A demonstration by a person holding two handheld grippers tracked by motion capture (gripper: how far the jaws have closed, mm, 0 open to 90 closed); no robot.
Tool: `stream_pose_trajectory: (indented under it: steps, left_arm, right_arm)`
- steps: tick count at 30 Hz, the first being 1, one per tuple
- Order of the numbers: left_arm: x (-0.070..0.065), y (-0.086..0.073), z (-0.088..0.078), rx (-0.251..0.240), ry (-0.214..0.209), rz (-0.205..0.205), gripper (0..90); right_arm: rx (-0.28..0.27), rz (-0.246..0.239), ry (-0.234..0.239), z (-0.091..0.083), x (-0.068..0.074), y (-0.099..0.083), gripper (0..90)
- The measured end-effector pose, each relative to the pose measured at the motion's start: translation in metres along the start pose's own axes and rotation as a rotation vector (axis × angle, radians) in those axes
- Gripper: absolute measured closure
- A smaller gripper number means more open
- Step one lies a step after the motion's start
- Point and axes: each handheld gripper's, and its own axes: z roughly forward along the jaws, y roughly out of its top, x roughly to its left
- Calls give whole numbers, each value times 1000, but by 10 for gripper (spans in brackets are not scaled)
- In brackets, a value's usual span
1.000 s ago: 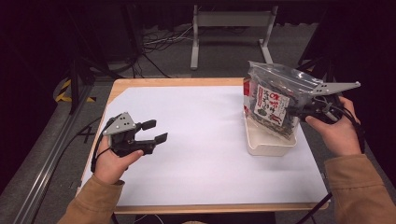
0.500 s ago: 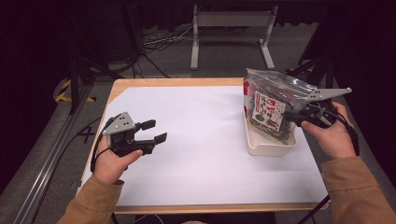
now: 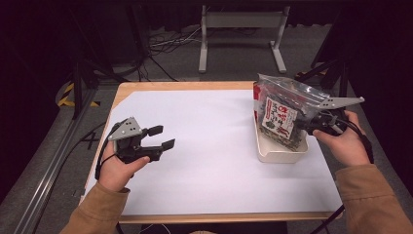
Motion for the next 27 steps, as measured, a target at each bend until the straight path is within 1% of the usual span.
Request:
stream_pose_trajectory:
  steps: [5,12,15,19,20,24,27]
  left_arm:
    - [0,0,1,2,-2,3,351]
    - [0,0,3,12,-6,11,350]
    - [0,0,3,11,-7,8,349]
    - [1,-1,4,13,-4,12,348]
    - [0,-1,4,15,-6,7,345]
    - [0,-1,4,13,-5,6,337]
    - [2,-2,2,12,-1,6,319]
  right_arm:
    - [-3,-4,-1,5,2,-5,752]
    - [-10,16,3,9,5,-14,752]
    - [-20,25,9,9,4,-19,752]
    - [-27,22,8,9,4,-21,751]
    - [-27,21,7,9,5,-21,751]
    - [-35,13,1,8,6,-22,745]
    - [-45,21,-8,6,6,-23,721]
